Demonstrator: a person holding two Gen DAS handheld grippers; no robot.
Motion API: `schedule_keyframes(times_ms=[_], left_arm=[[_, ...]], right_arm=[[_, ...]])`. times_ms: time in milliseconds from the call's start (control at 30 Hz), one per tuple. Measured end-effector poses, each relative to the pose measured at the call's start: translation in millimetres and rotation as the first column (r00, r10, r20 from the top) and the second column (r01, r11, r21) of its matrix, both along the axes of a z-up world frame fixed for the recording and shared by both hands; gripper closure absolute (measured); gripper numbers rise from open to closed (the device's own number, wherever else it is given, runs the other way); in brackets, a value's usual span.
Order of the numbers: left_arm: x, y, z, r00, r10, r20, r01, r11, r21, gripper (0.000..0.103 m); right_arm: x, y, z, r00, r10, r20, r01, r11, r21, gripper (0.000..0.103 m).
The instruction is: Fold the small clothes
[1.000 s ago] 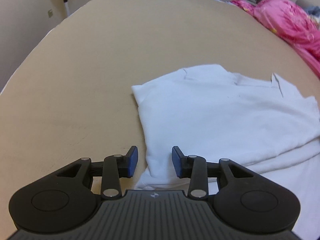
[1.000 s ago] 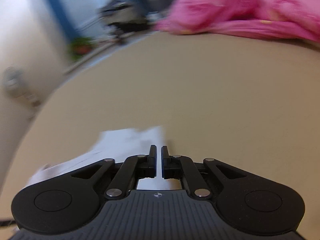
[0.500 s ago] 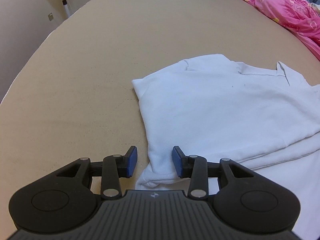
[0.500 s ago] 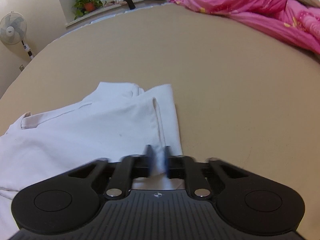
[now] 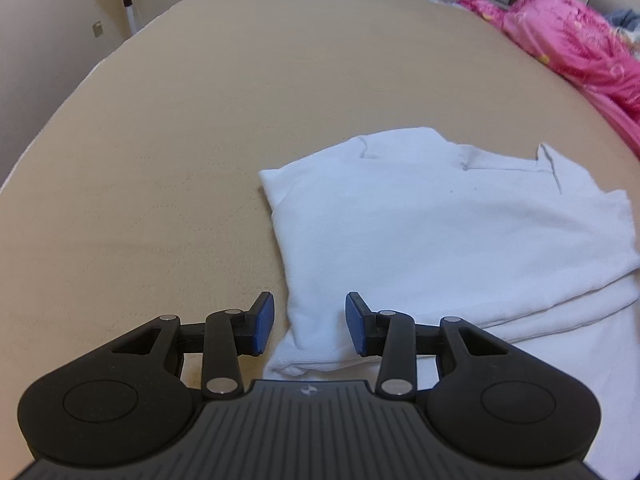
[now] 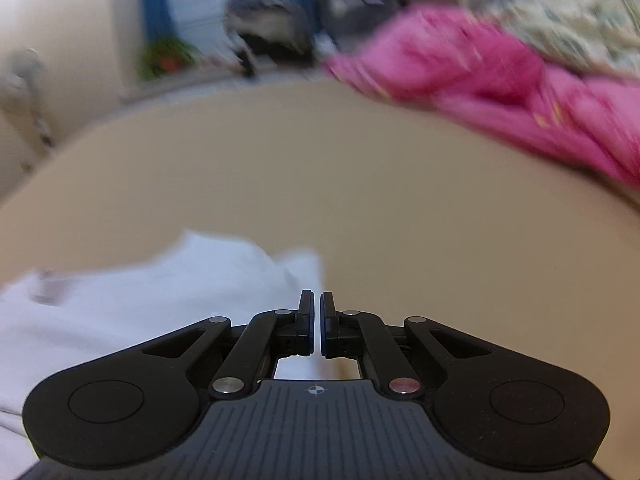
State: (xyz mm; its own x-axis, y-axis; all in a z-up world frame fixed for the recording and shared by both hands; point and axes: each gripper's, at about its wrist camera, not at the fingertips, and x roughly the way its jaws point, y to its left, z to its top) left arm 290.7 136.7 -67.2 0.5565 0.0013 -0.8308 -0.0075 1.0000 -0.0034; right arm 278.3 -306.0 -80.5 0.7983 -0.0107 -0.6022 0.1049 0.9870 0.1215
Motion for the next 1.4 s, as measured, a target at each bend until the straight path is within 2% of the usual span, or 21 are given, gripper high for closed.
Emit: schedule_keyframes(times_ms=[67, 100, 167, 233, 267, 300, 367, 433, 467, 533, 633, 700, 833, 867, 900, 967, 1133, 1267, 1400], left_arm=[[1, 1, -13, 0.999, 0.010, -0.047, -0.010, 1.000, 0.014, 0.056], [0, 1, -17, 0.999, 0.015, -0.046, -0.014, 1.000, 0.017, 0.053], [-4, 1, -10, 0.999, 0.018, -0.027, -0.017, 1.000, 0.023, 0.053], [-15, 5, 0, 0.999, 0.036, 0.016, -0.036, 0.999, -0.004, 0.053], [-19, 7, 0, 0.999, 0.040, 0.022, -0.040, 0.999, -0.014, 0.053], [-22, 7, -5, 0.999, 0.038, -0.004, -0.038, 0.999, -0.006, 0.052], [-27, 5, -15, 0.998, 0.020, -0.054, -0.019, 1.000, 0.018, 0.045], [-36, 5, -7, 0.997, 0.033, -0.074, -0.029, 0.998, 0.058, 0.044], [-44, 5, 4, 0.997, 0.046, -0.057, -0.042, 0.997, 0.066, 0.048], [-72, 5, 29, 0.999, 0.039, 0.023, -0.040, 0.998, 0.050, 0.048], [-119, 1, 54, 0.997, 0.016, 0.073, -0.020, 0.998, 0.057, 0.048], [-151, -3, 64, 0.995, 0.004, 0.100, -0.011, 0.998, 0.063, 0.048], [-205, -3, 70, 0.993, 0.019, 0.118, -0.019, 1.000, 0.006, 0.049], [-218, -3, 69, 0.992, 0.027, 0.120, -0.026, 1.000, -0.009, 0.053], [-229, -2, 68, 0.992, 0.028, 0.120, -0.026, 1.000, -0.017, 0.065], [-251, -1, 64, 0.994, 0.019, 0.108, -0.017, 1.000, -0.020, 0.077], [-282, -2, 41, 0.999, -0.022, 0.039, 0.022, 1.000, -0.011, 0.078], [-291, 11, 15, 0.996, -0.001, -0.092, -0.006, 0.997, -0.079, 0.078], [-291, 15, -2, 0.985, 0.002, -0.174, -0.021, 0.994, -0.109, 0.078]], right_arm=[[14, 6, -27, 0.981, 0.045, -0.188, -0.048, 0.999, -0.009, 0.099], [12, 8, -35, 0.980, 0.036, -0.193, -0.042, 0.999, -0.027, 0.100], [7, 14, -24, 0.986, 0.031, -0.163, -0.043, 0.997, -0.071, 0.099], [-7, 14, -6, 0.995, 0.036, -0.088, -0.043, 0.996, -0.079, 0.097], [-14, 14, 2, 0.997, 0.036, -0.072, -0.042, 0.995, -0.085, 0.093], [-23, 15, 7, 0.996, 0.048, -0.074, -0.055, 0.994, -0.096, 0.085], [-37, 18, 19, 0.994, 0.059, -0.092, -0.071, 0.989, -0.128, 0.079], [-55, 22, 33, 0.991, 0.053, -0.120, -0.073, 0.984, -0.165, 0.079], [-62, 23, 42, 0.991, 0.056, -0.121, -0.076, 0.983, -0.165, 0.079], [-85, 24, 60, 0.992, 0.069, -0.109, -0.086, 0.983, -0.162, 0.079], [-127, 28, 82, 0.993, 0.093, -0.079, -0.106, 0.977, -0.187, 0.073], [-156, 29, 97, 0.994, 0.096, -0.056, -0.105, 0.976, -0.193, 0.067], [-203, 27, 116, 0.995, 0.095, -0.028, -0.098, 0.979, -0.176, 0.065], [-214, 27, 117, 0.995, 0.093, -0.025, -0.096, 0.980, -0.172, 0.064], [-225, 24, 117, 0.995, 0.092, -0.027, -0.095, 0.982, -0.164, 0.064], [-242, 18, 112, 0.996, 0.085, -0.039, -0.090, 0.987, -0.136, 0.064], [-275, -4, 79, 0.993, 0.036, -0.115, -0.044, 0.997, -0.070, 0.065], [-288, -23, 40, 0.979, 0.002, -0.206, -0.004, 1.000, -0.011, 0.065], [-288, -57, 0, 0.929, -0.057, -0.367, 0.103, 0.989, 0.107, 0.065]])
